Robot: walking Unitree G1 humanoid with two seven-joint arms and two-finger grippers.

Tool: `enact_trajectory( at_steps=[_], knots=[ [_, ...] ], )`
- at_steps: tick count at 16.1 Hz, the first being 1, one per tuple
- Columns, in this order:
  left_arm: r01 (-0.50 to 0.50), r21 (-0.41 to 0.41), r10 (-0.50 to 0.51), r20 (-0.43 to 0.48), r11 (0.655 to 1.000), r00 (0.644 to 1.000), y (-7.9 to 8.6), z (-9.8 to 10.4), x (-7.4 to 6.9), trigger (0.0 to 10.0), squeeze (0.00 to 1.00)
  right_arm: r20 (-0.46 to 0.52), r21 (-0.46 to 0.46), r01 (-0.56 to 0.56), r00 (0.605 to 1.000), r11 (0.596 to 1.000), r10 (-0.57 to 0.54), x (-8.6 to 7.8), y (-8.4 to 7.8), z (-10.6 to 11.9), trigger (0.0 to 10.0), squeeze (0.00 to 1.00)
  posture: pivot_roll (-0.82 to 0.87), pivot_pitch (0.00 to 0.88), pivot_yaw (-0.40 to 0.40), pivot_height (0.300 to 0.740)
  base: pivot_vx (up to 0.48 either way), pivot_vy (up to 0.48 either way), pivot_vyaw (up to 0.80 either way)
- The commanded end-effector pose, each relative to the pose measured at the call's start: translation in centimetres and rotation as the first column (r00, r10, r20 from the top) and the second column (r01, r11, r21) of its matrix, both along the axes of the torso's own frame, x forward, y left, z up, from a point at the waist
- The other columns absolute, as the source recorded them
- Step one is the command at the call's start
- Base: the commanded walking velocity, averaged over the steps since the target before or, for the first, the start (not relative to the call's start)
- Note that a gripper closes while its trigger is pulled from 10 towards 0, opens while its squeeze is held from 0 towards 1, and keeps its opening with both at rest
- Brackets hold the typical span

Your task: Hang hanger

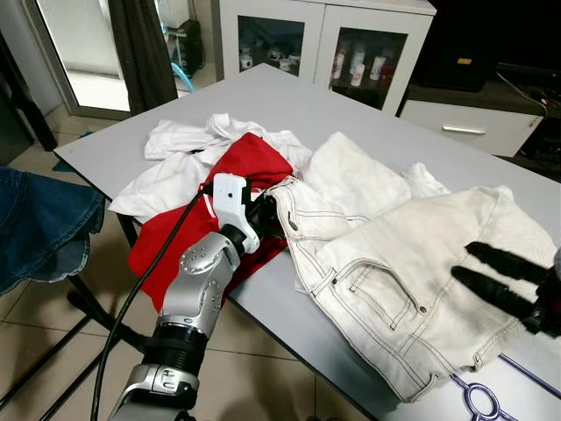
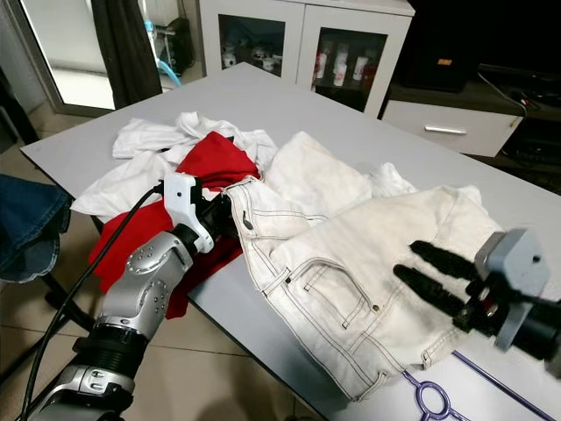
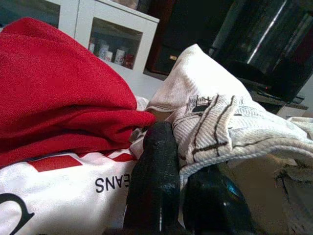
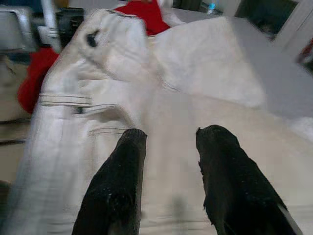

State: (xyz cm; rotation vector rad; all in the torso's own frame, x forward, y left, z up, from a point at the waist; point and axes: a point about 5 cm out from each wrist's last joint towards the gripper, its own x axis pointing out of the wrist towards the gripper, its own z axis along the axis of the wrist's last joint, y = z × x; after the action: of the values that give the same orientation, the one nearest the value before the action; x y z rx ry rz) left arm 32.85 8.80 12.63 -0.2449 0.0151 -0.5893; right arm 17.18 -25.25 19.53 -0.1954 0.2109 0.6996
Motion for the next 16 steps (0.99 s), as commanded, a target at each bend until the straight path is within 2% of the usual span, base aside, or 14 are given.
enact_trajectory(
  at_steps=[1, 2, 3, 5, 6, 7, 10, 14, 16],
  knots=[
    [0.014, 0.013, -0.014, 0.001, 1.000, 1.000, -0.4, 0.3, 0.1, 10.0, 0.00, -0.001, 0.040, -0.052, 0.999, 0.998, 0.052, -0.4, 1.1, -0.2, 10.0, 0.00, -0.13, 0.000, -0.018, 0.740, 0.000, 0.000, 0.00],
    [0.014, 0.015, -0.014, 0.001, 1.000, 1.000, -0.4, 0.2, 0.1, 10.0, 0.00, 0.002, 0.061, -0.058, 0.998, 0.996, 0.058, -0.6, 1.3, -0.4, 10.0, 0.00, -0.13, 0.000, -0.020, 0.740, 0.000, 0.000, 0.00],
    [0.009, 0.021, -0.009, -0.001, 1.000, 1.000, -0.2, 0.1, 0.0, 10.0, 0.00, 0.044, 0.103, -0.037, 0.999, 0.994, 0.032, -0.6, 1.9, -0.4, 10.0, 0.00, -0.13, 0.000, -0.020, 0.740, 0.000, 0.000, 0.00],
    [0.003, 0.032, -0.003, 0.000, 0.999, 1.000, 0.0, -0.1, -0.1, 10.0, 0.00, 0.173, 0.168, 0.108, 0.975, 0.980, -0.137, 0.9, 2.2, -0.1, 10.0, 0.00, -0.13, 0.000, -0.023, 0.740, 0.000, 0.000, 0.00],
    [0.003, 0.032, -0.003, 0.000, 0.999, 1.000, 0.0, -0.1, -0.1, 10.0, 0.00, 0.216, 0.234, 0.175, 0.950, 0.956, -0.227, 1.6, 2.1, 0.5, 10.0, 0.00, -0.12, 0.000, -0.023, 0.740, 0.000, 0.000, 0.00],
    [0.005, 0.028, -0.005, 0.001, 1.000, 1.000, -0.2, 0.0, -0.1, 10.0, 0.00, 0.238, 0.347, 0.165, 0.937, 0.923, -0.257, 1.6, 2.7, 1.3, 10.0, 0.00, -0.12, 0.000, -0.023, 0.740, 0.000, 0.000, 0.00],
    [0.007, 0.030, -0.007, 0.002, 1.000, 1.000, -0.2, 0.0, -0.1, 10.0, 0.00, 0.229, 0.290, 0.186, 0.939, 0.939, -0.256, 1.4, 3.2, 0.5, 10.0, 0.00, -0.13, 0.000, -0.020, 0.740, 0.000, 0.000, 0.00],
    [0.012, 0.041, -0.012, 0.002, 0.999, 1.000, -0.4, -0.1, -0.1, 10.0, 0.00, 0.246, 0.312, 0.214, 0.923, 0.926, -0.296, 2.0, 2.7, 1.0, 10.0, 0.00, -0.13, 0.000, -0.023, 0.740, 0.000, 0.000, -0.47],
    [0.014, 0.045, -0.014, 0.001, 0.999, 1.000, -0.4, -0.1, -0.1, 10.0, 0.00, 0.249, 0.304, 0.213, 0.923, 0.929, -0.293, 2.1, 2.8, 1.1, 10.0, 0.00, -0.13, 0.000, -0.023, 0.740, 0.000, 0.000, 0.00]
  ],
)
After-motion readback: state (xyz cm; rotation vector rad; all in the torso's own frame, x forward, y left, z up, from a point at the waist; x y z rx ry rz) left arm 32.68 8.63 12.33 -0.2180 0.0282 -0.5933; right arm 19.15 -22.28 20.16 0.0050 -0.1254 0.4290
